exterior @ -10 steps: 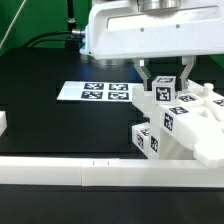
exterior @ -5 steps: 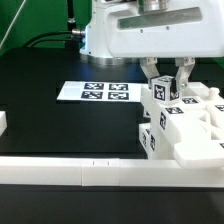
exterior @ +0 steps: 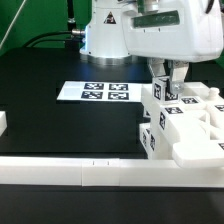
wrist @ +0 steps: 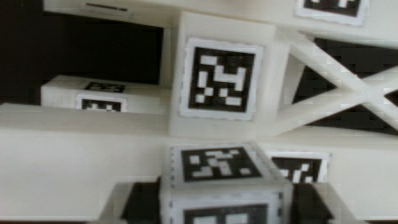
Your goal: Assemble chair
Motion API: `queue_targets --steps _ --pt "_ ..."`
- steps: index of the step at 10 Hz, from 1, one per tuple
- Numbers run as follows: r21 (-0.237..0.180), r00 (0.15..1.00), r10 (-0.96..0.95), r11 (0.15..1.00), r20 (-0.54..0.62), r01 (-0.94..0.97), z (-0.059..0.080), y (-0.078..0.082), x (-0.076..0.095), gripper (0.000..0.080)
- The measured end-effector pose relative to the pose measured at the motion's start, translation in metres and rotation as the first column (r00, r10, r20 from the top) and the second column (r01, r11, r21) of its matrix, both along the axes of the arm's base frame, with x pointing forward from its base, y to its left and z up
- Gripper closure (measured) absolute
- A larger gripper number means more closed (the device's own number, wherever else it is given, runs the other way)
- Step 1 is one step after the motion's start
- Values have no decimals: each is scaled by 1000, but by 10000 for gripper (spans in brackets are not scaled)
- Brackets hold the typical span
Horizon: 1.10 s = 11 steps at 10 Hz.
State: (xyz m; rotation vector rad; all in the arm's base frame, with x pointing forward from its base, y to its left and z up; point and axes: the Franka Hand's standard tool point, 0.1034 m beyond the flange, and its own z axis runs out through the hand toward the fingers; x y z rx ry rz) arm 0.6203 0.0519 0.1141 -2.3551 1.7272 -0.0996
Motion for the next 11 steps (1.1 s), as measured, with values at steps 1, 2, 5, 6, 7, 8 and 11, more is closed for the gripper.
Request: queue_targets --steps 1,2,5,6,7,8,11 --pt "-7 999 43 999 4 -43 0 0 0 515" --pt "-14 995 96 995 -1 -96 -1 2 -2 346" --pt "-75 920 391 919 29 -388 0 5 -2 165" --pt "-96 878 477 876 36 -472 1 5 -1 154" --pt "-110 848 528 846 38 -522 0 4 -1 154" --pt "-123 814 580 811 39 -572 0 4 -1 151" --pt "-197 557 830 548 12 -813 -1 3 -2 151"
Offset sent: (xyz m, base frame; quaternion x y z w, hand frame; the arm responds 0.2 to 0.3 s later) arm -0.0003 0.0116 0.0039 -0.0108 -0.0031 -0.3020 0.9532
